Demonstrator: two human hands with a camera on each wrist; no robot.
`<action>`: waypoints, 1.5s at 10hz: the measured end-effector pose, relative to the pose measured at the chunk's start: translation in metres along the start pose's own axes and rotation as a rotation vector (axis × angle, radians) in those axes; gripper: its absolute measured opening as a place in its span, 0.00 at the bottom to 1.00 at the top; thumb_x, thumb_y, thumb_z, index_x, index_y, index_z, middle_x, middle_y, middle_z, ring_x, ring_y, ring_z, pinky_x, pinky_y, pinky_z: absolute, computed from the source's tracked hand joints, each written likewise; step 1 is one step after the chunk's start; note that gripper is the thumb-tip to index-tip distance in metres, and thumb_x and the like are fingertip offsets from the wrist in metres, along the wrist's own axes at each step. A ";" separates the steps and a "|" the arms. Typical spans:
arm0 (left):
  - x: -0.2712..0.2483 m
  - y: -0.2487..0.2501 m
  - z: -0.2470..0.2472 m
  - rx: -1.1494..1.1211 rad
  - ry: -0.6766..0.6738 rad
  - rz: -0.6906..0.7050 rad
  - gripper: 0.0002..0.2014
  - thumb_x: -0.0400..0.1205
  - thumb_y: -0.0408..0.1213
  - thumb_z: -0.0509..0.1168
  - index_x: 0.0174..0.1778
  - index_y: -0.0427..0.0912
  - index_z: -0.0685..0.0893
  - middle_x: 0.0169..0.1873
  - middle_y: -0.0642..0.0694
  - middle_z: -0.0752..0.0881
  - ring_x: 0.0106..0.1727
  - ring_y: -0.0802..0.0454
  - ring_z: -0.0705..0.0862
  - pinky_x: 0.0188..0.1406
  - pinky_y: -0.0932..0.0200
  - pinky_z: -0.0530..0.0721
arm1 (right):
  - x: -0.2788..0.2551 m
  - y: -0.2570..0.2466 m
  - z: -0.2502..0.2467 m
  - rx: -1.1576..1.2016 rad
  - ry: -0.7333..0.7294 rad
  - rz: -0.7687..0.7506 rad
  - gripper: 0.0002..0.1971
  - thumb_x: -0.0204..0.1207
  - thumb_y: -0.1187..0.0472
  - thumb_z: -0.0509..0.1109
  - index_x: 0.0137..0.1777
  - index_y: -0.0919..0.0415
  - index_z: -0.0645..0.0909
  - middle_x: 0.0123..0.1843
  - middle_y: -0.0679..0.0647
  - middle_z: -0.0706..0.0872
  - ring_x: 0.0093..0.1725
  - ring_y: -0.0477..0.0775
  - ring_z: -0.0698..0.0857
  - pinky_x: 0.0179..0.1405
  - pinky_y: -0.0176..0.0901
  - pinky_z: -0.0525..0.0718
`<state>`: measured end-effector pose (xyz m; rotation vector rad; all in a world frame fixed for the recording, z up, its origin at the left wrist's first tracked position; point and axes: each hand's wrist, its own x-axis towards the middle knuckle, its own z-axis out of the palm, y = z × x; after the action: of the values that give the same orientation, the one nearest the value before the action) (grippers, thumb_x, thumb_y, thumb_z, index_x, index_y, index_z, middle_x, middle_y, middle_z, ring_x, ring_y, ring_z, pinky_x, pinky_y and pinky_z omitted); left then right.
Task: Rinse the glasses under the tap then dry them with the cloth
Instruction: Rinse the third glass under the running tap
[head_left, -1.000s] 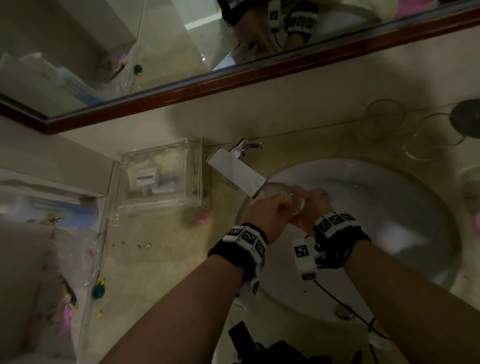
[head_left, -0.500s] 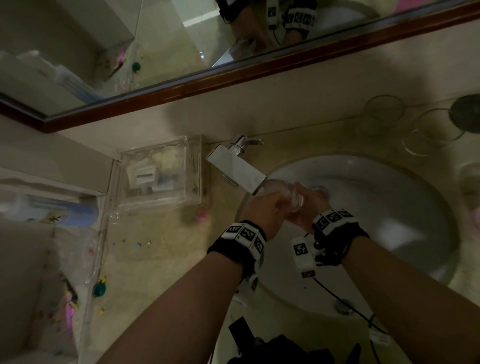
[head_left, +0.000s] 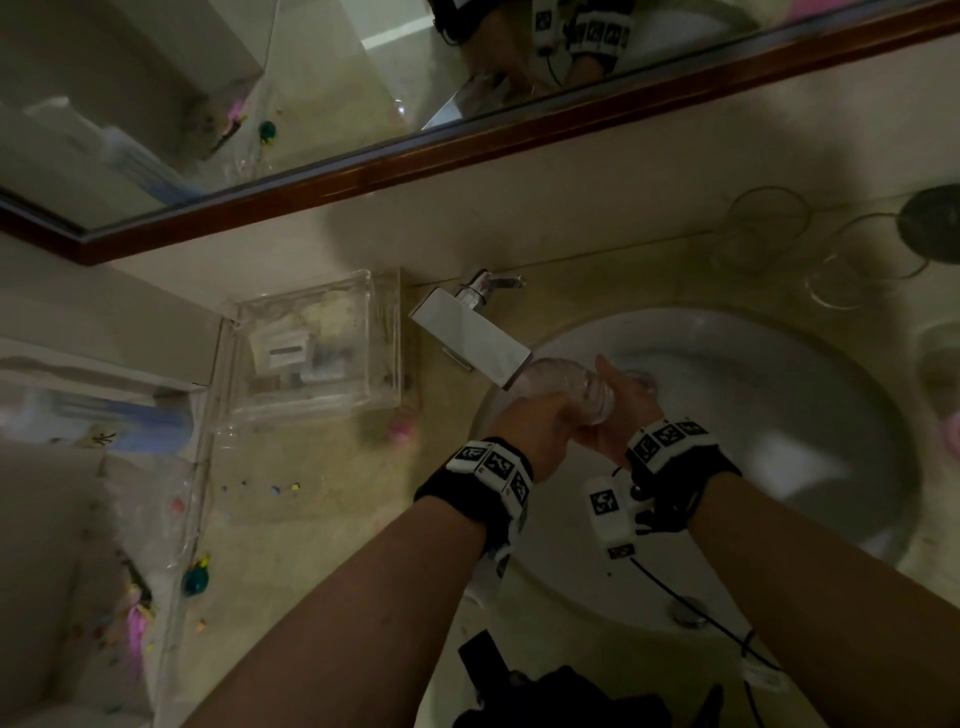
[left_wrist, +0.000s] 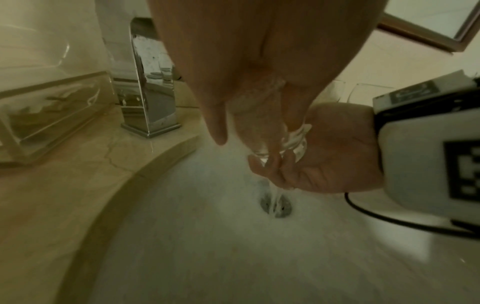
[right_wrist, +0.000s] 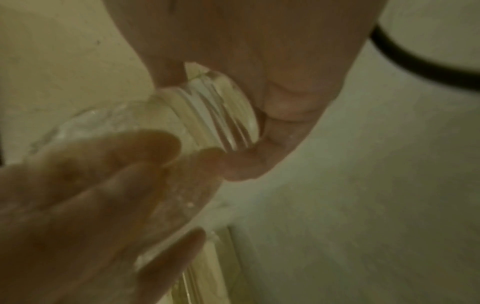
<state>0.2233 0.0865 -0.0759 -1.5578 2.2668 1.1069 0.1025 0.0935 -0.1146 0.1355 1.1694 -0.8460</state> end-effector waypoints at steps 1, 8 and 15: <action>0.000 -0.001 -0.002 -0.016 0.081 -0.051 0.10 0.85 0.38 0.64 0.57 0.41 0.88 0.56 0.43 0.88 0.59 0.45 0.84 0.61 0.55 0.79 | -0.005 0.001 -0.002 0.005 0.052 -0.083 0.20 0.82 0.77 0.57 0.74 0.75 0.68 0.71 0.72 0.74 0.43 0.52 0.82 0.22 0.27 0.79; 0.007 -0.008 -0.001 -0.089 0.074 -0.052 0.12 0.85 0.39 0.63 0.60 0.41 0.86 0.58 0.43 0.87 0.60 0.46 0.84 0.54 0.64 0.75 | -0.006 0.001 0.007 0.170 0.054 0.035 0.21 0.85 0.63 0.59 0.76 0.69 0.67 0.69 0.61 0.76 0.33 0.31 0.84 0.31 0.26 0.80; 0.003 -0.004 -0.003 -0.098 0.104 -0.085 0.11 0.85 0.39 0.64 0.60 0.42 0.85 0.56 0.43 0.88 0.58 0.46 0.85 0.56 0.60 0.78 | -0.011 -0.003 0.016 -0.017 0.060 -0.094 0.22 0.85 0.67 0.58 0.79 0.65 0.62 0.71 0.51 0.69 0.63 0.55 0.79 0.29 0.17 0.75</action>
<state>0.2262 0.0816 -0.0780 -1.7708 2.2179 1.1558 0.1115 0.0893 -0.0973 0.0928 1.2465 -0.9201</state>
